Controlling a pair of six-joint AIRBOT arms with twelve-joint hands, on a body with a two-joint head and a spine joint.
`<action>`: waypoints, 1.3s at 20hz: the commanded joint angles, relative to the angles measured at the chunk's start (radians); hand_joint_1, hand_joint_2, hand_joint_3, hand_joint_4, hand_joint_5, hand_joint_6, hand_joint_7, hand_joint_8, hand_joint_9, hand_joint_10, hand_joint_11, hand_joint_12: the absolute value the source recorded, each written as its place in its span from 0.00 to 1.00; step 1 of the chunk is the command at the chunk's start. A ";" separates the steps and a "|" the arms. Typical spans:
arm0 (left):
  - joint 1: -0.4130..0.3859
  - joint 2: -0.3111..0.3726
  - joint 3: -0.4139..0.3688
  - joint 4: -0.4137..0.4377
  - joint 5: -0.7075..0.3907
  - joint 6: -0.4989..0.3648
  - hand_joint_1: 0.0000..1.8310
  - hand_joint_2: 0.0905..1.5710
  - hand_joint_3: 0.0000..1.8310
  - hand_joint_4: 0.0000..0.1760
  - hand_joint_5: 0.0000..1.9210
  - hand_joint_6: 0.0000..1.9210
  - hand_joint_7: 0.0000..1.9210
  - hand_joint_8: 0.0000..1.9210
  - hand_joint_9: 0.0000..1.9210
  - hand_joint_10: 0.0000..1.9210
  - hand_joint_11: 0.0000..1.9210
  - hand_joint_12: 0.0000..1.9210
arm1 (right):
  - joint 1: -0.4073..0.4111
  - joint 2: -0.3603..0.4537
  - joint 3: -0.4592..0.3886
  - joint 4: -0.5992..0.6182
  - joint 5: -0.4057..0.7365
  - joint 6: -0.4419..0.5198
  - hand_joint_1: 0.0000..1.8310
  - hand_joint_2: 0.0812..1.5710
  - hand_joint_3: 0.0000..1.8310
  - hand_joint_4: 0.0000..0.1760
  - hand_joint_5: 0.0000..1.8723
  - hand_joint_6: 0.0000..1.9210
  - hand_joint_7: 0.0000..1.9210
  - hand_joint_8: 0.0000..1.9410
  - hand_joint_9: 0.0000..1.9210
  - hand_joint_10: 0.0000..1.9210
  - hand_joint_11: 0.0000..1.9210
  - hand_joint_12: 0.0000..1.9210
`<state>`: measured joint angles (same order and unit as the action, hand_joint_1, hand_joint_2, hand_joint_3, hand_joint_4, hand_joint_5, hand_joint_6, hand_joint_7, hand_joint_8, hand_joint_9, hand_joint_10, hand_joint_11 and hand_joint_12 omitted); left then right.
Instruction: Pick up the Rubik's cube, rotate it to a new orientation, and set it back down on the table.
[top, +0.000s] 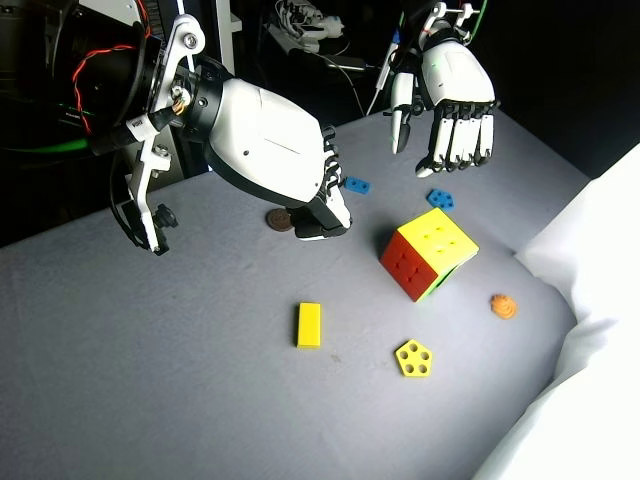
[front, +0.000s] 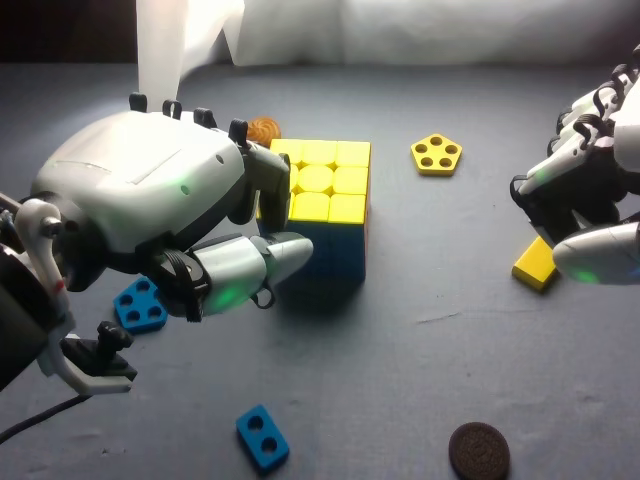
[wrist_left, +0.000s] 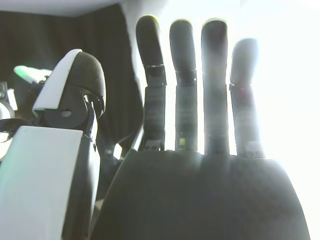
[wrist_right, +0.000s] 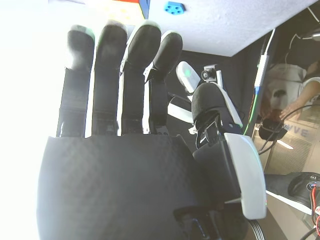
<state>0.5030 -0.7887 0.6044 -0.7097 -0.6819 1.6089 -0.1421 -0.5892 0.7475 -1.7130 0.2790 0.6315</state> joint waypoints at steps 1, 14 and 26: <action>-0.016 0.002 0.002 0.033 -0.099 0.007 0.05 0.81 0.01 0.05 0.00 0.00 0.03 0.00 0.04 0.01 0.00 0.24 | 0.015 0.006 -0.001 0.036 -0.016 0.005 0.00 0.79 0.03 0.00 0.04 0.02 0.06 0.00 0.04 0.01 0.00 0.00; -0.050 -0.056 0.032 -0.143 -0.053 0.242 0.05 0.79 0.00 0.00 0.00 0.00 0.02 0.00 0.04 0.00 0.00 0.12 | 0.014 0.006 -0.001 0.036 -0.011 0.006 0.00 0.79 0.01 0.00 0.01 0.00 0.03 0.00 0.00 0.00 0.00 0.00; -0.101 -0.148 0.143 -0.333 0.059 0.445 0.47 0.61 0.00 0.00 0.00 0.00 0.00 0.00 0.01 0.00 0.00 0.11 | 0.018 0.006 0.000 0.036 -0.011 0.042 0.01 0.78 0.00 0.00 0.05 0.01 0.05 0.00 0.04 0.01 0.01 0.00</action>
<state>0.4122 -0.9386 0.7532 -1.0958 -0.5682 2.0560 -0.1379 -0.5892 0.7475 -1.7096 0.2741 0.6651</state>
